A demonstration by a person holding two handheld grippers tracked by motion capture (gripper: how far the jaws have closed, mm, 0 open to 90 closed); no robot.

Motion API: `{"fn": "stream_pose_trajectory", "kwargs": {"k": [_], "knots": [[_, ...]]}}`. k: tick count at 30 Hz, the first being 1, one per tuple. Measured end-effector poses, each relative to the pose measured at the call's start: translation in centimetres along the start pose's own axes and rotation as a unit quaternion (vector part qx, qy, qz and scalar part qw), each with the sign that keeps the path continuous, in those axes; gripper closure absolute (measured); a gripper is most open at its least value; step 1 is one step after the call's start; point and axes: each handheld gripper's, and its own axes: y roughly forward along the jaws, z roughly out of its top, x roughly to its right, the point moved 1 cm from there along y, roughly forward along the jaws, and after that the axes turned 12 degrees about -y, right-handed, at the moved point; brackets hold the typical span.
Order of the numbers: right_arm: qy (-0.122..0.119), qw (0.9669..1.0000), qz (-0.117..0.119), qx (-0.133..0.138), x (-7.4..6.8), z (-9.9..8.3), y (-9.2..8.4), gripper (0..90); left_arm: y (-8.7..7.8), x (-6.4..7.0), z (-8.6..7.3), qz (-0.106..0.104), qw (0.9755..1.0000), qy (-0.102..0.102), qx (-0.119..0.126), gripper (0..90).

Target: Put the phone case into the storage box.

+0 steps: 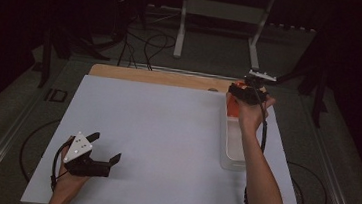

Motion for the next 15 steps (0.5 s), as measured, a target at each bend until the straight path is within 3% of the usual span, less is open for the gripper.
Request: {"fn": "stream_pose_trajectory", "kwargs": {"k": [15], "knots": [[-0.006, 1.0000, -0.003, -0.005, -0.01, -0.19, 0.52, 16.0, 0.10, 0.13, -0.05, -0.001, 1.0000, 0.002, -0.001, 0.2]]}}
